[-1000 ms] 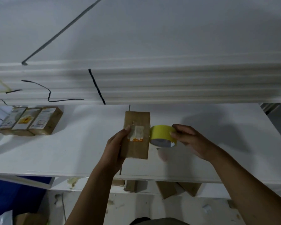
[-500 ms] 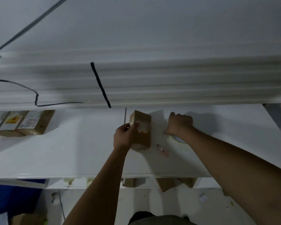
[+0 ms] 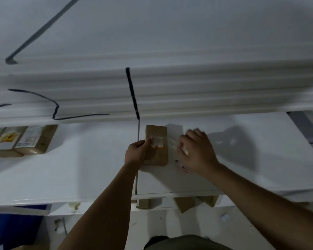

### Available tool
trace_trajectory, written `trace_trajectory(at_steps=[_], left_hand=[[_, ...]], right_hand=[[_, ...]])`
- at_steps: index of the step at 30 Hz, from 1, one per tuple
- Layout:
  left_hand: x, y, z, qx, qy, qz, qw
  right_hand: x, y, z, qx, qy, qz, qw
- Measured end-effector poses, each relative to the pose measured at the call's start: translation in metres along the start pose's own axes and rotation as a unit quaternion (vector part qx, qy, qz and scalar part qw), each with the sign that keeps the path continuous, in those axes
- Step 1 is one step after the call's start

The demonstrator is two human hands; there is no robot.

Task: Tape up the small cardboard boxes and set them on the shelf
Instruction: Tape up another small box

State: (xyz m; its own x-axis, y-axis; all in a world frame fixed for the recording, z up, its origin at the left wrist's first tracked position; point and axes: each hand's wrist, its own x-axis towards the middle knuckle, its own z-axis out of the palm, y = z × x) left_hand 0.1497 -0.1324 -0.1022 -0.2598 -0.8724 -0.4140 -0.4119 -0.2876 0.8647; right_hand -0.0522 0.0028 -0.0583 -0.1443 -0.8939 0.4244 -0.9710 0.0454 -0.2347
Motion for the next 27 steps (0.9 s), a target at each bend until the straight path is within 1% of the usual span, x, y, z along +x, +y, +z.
trace_trajectory(at_steps=[1, 2, 4, 5, 8, 11, 16, 18, 20, 22, 23, 25, 27], left_hand=[[0.001, 0.0, 0.0, 0.003, 0.001, 0.001, 1.0], [0.002, -0.001, 0.0, 0.008, 0.001, 0.002, 1.0], [0.002, -0.003, 0.0, 0.013, 0.003, 0.006, 1.0], [0.002, -0.003, -0.001, 0.012, 0.002, 0.007, 1.0], [0.001, -0.003, 0.0, 0.005, -0.002, 0.007, 1.0], [0.0, -0.003, 0.0, 0.0, -0.005, 0.006, 1.0], [0.002, -0.005, -0.001, 0.004, -0.006, 0.008, 1.0], [0.002, -0.004, -0.002, 0.005, -0.009, 0.011, 1.0], [0.001, -0.004, -0.002, 0.005, -0.012, 0.013, 1.0], [0.001, -0.004, -0.003, 0.002, -0.012, 0.014, 1.0], [0.0, -0.003, -0.003, 0.0, -0.012, 0.014, 1.0], [-0.001, -0.003, -0.003, -0.002, -0.012, 0.018, 1.0], [-0.002, -0.003, -0.003, 0.004, -0.017, 0.025, 1.0]], right_hand=[[-0.019, -0.007, 0.002, 0.025, 0.003, 0.023, 0.999], [-0.036, -0.013, 0.006, 0.018, 0.005, 0.038, 0.999], [-0.059, -0.022, 0.016, -0.05, 0.018, 0.034, 0.998], [-0.064, -0.024, 0.02, -0.076, 0.012, 0.033, 0.996], [-0.06, -0.022, 0.022, -0.108, -0.009, 0.041, 0.993], [-0.057, -0.014, 0.023, -0.139, -0.05, 0.052, 0.988], [-0.068, -0.018, 0.025, -0.141, -0.127, 0.124, 0.974], [-0.07, -0.023, 0.027, -0.105, -0.138, 0.147, 0.974], [-0.069, -0.027, 0.029, 0.009, -0.115, 0.216, 0.97], [-0.059, -0.031, 0.03, 0.119, -0.093, 0.292, 0.944], [-0.051, -0.035, 0.029, 0.154, -0.069, 0.307, 0.937], [-0.03, -0.04, 0.029, 0.19, -0.007, 0.307, 0.933], [-0.008, -0.043, 0.031, 0.195, 0.017, 0.292, 0.936]])
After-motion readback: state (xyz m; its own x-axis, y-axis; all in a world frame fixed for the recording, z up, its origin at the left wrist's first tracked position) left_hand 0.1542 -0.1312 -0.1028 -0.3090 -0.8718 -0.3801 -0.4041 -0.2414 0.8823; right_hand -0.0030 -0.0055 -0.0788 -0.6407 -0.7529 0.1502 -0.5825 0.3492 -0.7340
